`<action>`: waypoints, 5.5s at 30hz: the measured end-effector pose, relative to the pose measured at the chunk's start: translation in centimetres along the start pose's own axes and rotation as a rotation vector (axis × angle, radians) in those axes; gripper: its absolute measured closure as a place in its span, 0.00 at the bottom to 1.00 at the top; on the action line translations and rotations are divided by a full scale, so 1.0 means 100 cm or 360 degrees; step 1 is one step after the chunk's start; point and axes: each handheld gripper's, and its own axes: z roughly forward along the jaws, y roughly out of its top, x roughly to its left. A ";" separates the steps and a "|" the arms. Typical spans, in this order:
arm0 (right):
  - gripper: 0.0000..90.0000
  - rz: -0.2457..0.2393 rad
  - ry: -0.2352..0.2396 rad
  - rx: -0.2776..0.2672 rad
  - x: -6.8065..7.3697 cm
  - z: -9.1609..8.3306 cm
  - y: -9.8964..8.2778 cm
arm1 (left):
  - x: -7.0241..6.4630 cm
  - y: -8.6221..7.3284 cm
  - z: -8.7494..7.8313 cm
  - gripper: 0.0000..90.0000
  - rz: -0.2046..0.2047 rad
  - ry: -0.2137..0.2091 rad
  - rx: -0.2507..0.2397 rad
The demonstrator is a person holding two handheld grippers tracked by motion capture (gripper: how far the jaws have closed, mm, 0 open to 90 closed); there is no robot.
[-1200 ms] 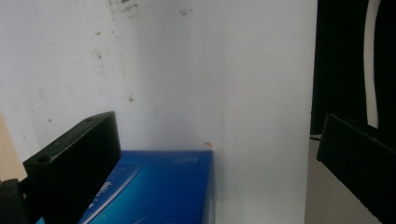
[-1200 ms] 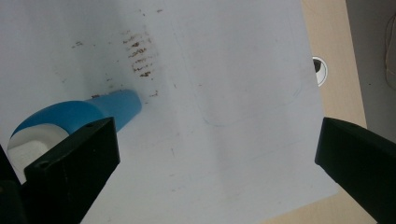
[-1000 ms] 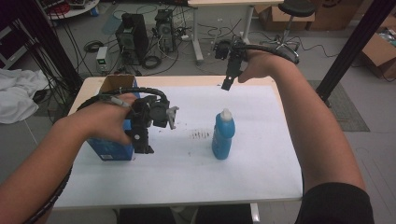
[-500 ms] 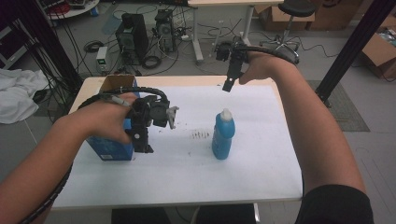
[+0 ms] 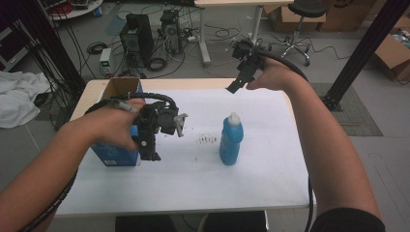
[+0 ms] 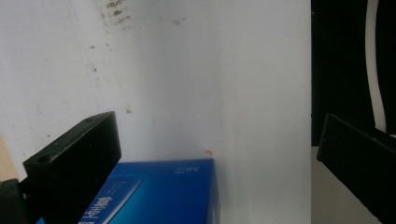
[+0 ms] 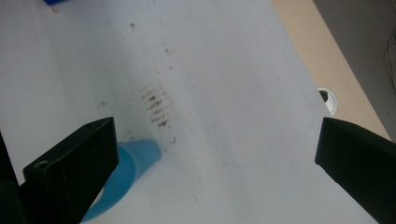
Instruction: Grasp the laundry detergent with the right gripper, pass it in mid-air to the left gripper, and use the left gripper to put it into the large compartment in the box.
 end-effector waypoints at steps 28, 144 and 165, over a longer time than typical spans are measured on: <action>0.00 0.0360 -0.0088 -0.0878 0.055 -0.027 -0.131 | -0.014 -0.007 0.004 0.00 0.0054 0.0021 -0.0056; 0.00 0.0854 -0.0842 -0.1106 0.178 0.173 -0.154 | -0.018 -0.020 0.012 0.00 0.0036 0.0025 -0.0060; 0.18 0.0818 -0.0825 -0.1112 0.178 0.175 -0.155 | -0.019 -0.022 0.013 0.00 0.0031 0.0027 -0.0053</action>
